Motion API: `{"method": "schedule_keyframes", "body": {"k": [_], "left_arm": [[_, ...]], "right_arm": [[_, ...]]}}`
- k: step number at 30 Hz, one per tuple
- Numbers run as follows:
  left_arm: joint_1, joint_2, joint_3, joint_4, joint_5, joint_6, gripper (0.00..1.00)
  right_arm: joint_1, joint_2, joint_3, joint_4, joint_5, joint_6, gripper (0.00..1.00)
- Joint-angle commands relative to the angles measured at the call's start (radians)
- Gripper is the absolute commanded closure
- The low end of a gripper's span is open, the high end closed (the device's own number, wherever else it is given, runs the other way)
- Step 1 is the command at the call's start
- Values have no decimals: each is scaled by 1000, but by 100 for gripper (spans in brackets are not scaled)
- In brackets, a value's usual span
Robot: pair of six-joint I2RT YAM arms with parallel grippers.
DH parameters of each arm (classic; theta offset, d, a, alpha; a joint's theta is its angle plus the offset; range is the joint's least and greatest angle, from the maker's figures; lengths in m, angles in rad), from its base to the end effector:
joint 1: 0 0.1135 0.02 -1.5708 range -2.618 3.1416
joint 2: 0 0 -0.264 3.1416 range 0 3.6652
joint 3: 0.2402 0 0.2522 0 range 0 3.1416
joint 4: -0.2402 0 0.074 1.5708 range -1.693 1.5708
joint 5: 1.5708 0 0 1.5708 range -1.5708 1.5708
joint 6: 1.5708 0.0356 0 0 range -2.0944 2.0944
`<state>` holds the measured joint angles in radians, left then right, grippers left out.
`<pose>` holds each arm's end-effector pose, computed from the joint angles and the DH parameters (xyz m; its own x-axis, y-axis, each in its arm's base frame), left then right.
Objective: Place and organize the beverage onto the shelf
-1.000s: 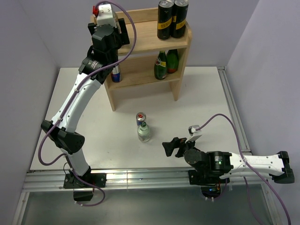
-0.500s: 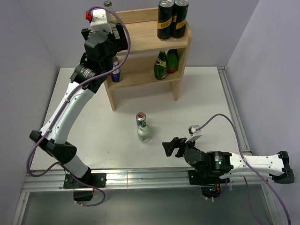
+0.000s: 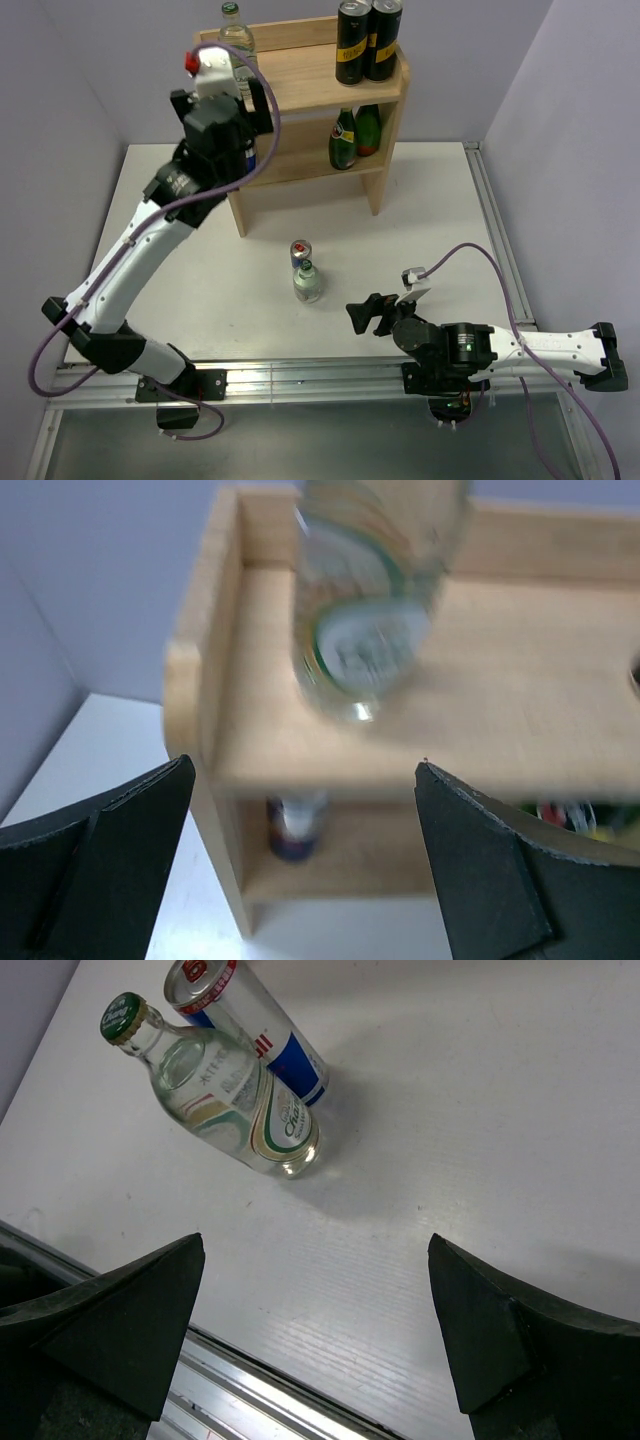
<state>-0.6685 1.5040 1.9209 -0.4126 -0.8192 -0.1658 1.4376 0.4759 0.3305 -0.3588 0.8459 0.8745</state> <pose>0.2518 -0.1658 0.5314 0.0281 -0.1658 -0.9858 -0.1475 0.9747 -0.1681 0.0426 0.1172 0.2112 -0.4786 0.2589 -0.8390 -0.3164 0.8405 0.4398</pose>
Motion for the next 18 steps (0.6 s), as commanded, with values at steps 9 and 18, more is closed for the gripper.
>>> {"method": "schedule_keyframes", "body": {"k": [9, 18], "left_arm": [[-373, -292, -396, -196, -173, -277, 1], [-532, -452, -893, -103, -55, -563, 1]], "right_arm": [[6, 6, -8, 18, 33, 23, 0], [7, 27, -1, -3, 55, 55, 0]]}}
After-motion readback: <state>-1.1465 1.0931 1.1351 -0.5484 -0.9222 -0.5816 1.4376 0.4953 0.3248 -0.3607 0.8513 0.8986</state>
